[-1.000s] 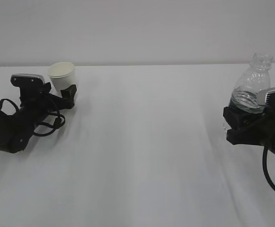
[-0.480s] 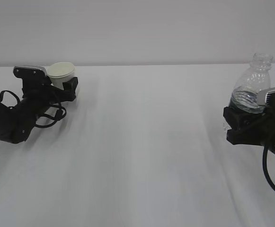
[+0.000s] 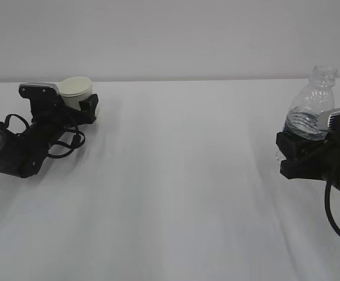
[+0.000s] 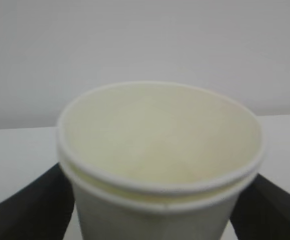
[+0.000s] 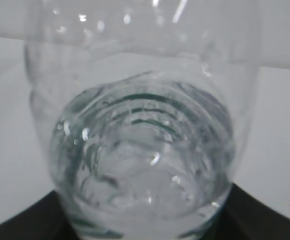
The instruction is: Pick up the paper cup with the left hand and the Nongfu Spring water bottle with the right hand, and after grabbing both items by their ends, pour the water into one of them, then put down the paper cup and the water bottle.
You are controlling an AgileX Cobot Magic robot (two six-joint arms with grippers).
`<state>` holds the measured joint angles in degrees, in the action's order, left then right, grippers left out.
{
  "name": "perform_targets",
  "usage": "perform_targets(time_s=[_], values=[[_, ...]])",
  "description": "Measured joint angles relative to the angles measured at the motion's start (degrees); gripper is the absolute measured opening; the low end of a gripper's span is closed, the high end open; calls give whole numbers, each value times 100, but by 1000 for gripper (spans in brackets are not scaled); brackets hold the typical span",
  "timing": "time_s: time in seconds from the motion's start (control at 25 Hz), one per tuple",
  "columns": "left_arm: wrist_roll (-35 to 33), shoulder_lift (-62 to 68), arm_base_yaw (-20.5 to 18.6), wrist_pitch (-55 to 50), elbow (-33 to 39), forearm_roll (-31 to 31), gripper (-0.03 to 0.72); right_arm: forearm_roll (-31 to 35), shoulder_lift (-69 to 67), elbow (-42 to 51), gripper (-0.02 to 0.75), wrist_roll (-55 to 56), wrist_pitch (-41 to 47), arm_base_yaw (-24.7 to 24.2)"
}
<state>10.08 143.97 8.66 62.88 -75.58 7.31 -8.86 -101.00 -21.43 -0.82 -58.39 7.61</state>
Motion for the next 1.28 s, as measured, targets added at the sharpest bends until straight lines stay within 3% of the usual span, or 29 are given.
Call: perform_targets(time_s=[0.68,1.04,1.28], values=[[13,112,0,6,-163,0,654,22,0,0,405,0,0,0],[13,112,0,108,-163,11,495,58,0,0,405,0,0,0],[13,112,0,142,-163,238,470,84,0,0,405,0,0,0]])
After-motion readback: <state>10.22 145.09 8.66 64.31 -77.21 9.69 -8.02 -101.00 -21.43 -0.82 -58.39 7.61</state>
